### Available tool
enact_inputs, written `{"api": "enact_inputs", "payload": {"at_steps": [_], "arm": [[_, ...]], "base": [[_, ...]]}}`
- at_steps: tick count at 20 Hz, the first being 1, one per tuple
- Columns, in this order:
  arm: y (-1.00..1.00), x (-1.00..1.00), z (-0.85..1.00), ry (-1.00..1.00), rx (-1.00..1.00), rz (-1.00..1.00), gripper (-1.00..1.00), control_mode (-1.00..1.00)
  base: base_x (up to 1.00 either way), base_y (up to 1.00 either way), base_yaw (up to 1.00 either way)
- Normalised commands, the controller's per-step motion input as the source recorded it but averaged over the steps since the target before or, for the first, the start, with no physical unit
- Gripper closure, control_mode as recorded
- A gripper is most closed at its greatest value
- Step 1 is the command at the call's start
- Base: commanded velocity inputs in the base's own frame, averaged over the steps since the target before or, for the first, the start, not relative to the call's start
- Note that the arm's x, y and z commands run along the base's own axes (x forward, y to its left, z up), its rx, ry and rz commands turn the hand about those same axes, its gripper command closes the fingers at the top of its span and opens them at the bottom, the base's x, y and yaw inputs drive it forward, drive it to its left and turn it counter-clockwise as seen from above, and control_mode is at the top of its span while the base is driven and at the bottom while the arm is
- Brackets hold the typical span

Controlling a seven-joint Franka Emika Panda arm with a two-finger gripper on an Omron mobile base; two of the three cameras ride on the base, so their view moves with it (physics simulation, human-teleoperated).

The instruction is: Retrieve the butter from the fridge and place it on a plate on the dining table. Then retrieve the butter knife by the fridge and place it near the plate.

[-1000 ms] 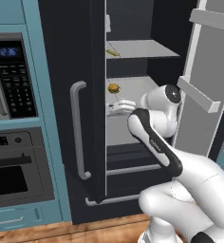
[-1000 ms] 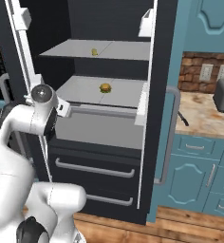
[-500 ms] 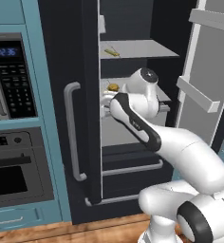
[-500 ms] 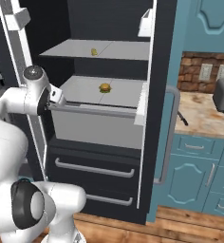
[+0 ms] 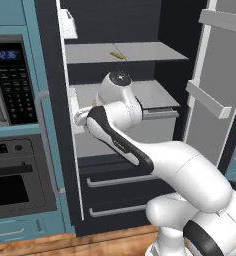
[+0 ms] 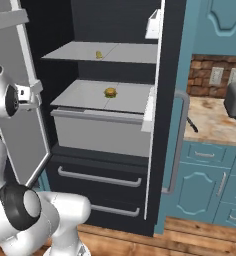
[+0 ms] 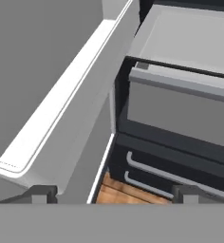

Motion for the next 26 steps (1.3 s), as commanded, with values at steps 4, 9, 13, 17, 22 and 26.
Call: {"api": "enact_inputs", "payload": {"at_steps": [4, 9, 13, 17, 22, 26], "arm": [[0.27, -0.12, 0.04, 0.00, -0.02, -0.01, -1.00, -1.00], [-0.82, 0.00, 0.54, 0.01, 0.09, -0.13, -1.00, -1.00], [-1.00, -0.07, 0.87, -0.01, 0.04, -0.10, -1.00, -1.00], [-1.00, -0.43, 0.43, -0.01, 0.00, -0.03, -1.00, -1.00], [-0.85, -0.03, 0.00, -0.02, -0.02, -0.11, -1.00, -1.00], [-0.28, 0.02, 0.00, 0.00, -0.01, -0.08, -1.00, -1.00]], "base": [[0.00, 0.00, 0.00], [0.00, 0.00, 0.00], [0.00, 0.00, 0.00], [0.00, 0.00, 0.00], [0.00, 0.00, 0.00], [0.00, 0.00, 0.00]]}}
